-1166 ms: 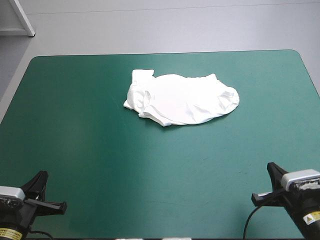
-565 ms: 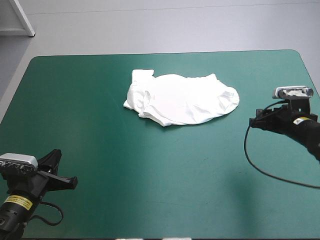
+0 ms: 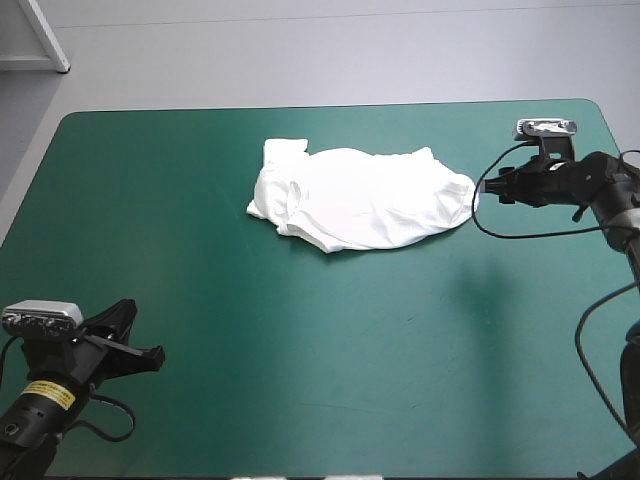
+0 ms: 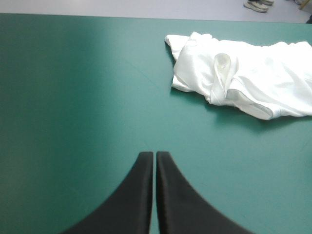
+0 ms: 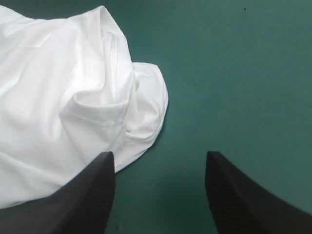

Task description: Fold the cloth

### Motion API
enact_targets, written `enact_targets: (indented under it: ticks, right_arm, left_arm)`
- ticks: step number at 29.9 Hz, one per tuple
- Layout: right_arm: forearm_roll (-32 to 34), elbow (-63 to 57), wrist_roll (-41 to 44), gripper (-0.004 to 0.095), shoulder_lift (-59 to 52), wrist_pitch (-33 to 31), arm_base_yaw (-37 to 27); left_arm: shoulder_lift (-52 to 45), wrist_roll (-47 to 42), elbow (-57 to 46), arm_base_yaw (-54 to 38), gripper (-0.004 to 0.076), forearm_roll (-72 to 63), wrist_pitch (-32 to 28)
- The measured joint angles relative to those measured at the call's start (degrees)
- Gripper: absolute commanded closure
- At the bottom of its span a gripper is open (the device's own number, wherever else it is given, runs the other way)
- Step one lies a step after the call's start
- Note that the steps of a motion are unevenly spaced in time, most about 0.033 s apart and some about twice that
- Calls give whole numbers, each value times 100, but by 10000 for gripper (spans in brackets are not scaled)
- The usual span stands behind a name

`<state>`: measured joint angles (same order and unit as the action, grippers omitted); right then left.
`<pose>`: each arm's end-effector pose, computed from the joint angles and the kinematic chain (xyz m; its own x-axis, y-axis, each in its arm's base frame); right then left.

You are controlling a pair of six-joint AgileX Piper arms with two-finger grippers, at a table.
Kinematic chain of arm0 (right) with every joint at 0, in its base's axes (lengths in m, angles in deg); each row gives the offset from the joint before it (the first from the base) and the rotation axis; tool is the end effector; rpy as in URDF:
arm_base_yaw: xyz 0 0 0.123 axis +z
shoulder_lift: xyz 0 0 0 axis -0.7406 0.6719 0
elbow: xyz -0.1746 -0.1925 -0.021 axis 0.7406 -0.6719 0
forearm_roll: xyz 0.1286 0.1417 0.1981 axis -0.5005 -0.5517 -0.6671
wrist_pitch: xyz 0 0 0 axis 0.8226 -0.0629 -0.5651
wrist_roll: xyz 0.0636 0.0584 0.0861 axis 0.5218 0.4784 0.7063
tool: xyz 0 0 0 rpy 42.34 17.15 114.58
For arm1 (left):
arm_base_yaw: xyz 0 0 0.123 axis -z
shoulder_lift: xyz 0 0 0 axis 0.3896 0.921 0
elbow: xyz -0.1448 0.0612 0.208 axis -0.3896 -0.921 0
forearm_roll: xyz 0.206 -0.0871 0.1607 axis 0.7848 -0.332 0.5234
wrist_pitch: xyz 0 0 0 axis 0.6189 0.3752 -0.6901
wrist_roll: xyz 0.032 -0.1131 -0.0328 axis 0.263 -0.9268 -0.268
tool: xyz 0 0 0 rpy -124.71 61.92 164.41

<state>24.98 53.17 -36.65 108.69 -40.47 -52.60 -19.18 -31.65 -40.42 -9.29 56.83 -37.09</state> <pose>0.4171 -0.0058 0.2441 -0.7181 -0.0076 -0.6959 -0.1329 0.9831 0.1263 0.1601 -0.0357 0.2935 -0.3662 -0.0405 -0.9297 0.1686 0.9796 -0.1091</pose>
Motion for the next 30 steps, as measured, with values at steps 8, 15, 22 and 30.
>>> enact_targets:
  ticks: [8,15,22,30]
  right_arm:
    - [281,620,-23,401,966,-131,372]
    - [747,1025,175,409,1738,-131,532]
    - [823,1416,202,473,2170,-132,543]
    - [803,1562,142,911,2287,-168,554]
  left_arm:
    - [303,-18,0,0,705,-90,-61]
    - [324,-18,0,0,705,-95,-74]
    - [324,-18,0,0,705,-101,-76]
    - [329,-18,0,0,705,-73,-76]
